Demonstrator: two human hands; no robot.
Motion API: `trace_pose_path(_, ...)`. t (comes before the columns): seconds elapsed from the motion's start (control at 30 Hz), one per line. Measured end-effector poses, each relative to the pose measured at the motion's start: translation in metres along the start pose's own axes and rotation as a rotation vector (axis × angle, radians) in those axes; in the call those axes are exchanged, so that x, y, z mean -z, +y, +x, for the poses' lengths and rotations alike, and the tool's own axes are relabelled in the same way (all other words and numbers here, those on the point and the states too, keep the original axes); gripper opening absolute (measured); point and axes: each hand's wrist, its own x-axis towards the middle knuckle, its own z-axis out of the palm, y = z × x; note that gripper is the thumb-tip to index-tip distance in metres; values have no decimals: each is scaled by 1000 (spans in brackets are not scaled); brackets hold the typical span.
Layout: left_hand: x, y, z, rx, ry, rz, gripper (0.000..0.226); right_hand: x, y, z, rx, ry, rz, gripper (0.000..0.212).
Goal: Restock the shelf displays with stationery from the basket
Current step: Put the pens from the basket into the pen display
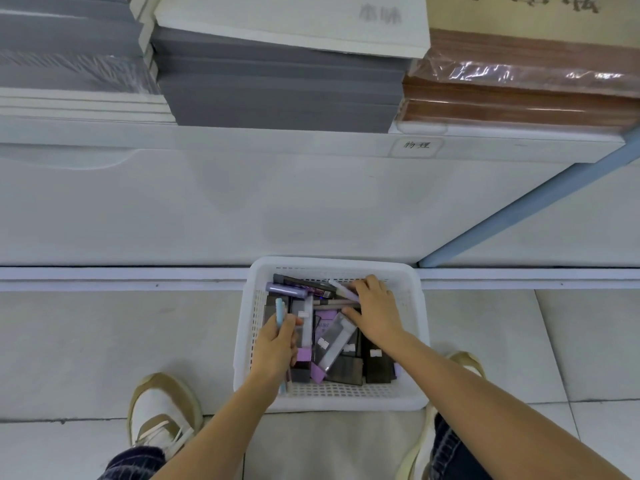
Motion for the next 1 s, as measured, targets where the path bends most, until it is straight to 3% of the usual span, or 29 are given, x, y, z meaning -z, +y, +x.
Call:
trace_pose_path(0.13,-3,1,1,20,-18,-6,26,-3,2,-6,23,25,66,41)
trace_pose_path(0.27,-4,2,-1,20,-31,-8,26,3,3,1,32,-61,-10,48)
trace_pose_path(0.37,-4,4,-2,20,-30,0,26,4,5,3,47,-129,-51,34)
trace_pose_path(0.47,-4,4,-1,30,-39,-14,25,6,11,-1,23,-214,157,25)
trace_pose_path(0.63,-6,6,1,49,-51,-51,22,28,19,-5,70,-208,216,20)
trace_pose_path(0.8,-12,17,-4,60,-75,-130,20,63,8,-23,1,-404,610,15)
trace_pose_path(1.0,-31,44,-25,9,-29,-287,36,83,-40,-54,77,-553,797,29)
